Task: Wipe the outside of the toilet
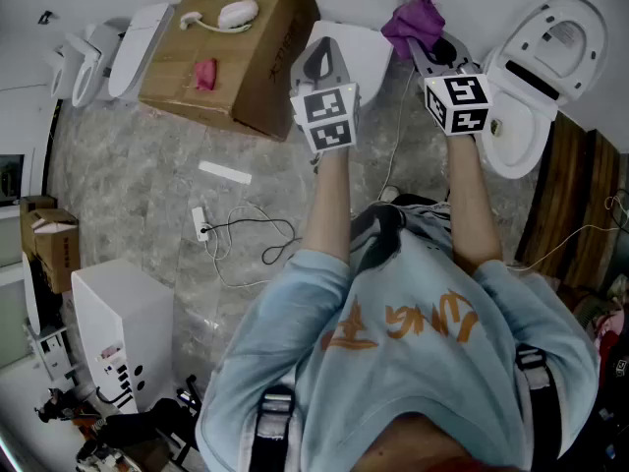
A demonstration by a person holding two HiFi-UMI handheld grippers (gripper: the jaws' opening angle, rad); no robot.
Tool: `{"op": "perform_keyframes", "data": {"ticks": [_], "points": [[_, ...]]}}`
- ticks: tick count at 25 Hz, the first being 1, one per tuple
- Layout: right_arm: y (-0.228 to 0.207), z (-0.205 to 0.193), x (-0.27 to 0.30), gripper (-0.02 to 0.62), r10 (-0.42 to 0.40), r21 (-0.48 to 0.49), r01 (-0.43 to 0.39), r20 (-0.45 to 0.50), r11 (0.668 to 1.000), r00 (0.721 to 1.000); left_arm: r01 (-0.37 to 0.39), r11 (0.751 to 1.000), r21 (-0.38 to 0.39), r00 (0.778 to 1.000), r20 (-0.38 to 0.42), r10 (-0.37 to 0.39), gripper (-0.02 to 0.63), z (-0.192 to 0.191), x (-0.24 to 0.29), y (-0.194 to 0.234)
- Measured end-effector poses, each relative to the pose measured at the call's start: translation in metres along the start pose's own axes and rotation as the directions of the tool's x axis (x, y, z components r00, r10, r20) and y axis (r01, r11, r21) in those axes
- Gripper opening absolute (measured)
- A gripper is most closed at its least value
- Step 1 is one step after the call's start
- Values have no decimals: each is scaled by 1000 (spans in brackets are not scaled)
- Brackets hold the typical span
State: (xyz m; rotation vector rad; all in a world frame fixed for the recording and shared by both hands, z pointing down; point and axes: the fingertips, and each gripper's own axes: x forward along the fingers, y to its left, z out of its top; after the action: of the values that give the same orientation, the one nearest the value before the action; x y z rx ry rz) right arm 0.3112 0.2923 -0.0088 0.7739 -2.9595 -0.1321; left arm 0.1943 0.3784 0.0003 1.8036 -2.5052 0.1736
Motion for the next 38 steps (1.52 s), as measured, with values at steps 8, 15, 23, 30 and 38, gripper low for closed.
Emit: {"op": "perform_keyframes", "data": {"ticks": [8, 15, 23, 30, 38], "points": [[-30, -6, 10, 81, -9, 37, 9, 2, 999, 1000, -2, 998, 56, 1000, -1, 2, 25, 9, 18, -20], [-50, -17, 17, 83, -16, 98, 15, 9, 995, 1000, -56, 997, 50, 998, -34, 57, 26, -4, 19, -12], [-56, -10, 28, 83, 2, 121, -6, 30, 993, 1000, -116, 993, 30, 992, -39, 118, 25, -1, 17, 10], [-53, -23, 43, 83, 34, 118, -35, 11, 992, 999, -107, 994, 11, 992, -70, 107, 25, -19, 34, 26], [-91, -25, 81, 83, -38, 33, 39, -43, 999, 998, -83, 995, -52, 994, -79, 79, 25, -31, 91, 40]]}}
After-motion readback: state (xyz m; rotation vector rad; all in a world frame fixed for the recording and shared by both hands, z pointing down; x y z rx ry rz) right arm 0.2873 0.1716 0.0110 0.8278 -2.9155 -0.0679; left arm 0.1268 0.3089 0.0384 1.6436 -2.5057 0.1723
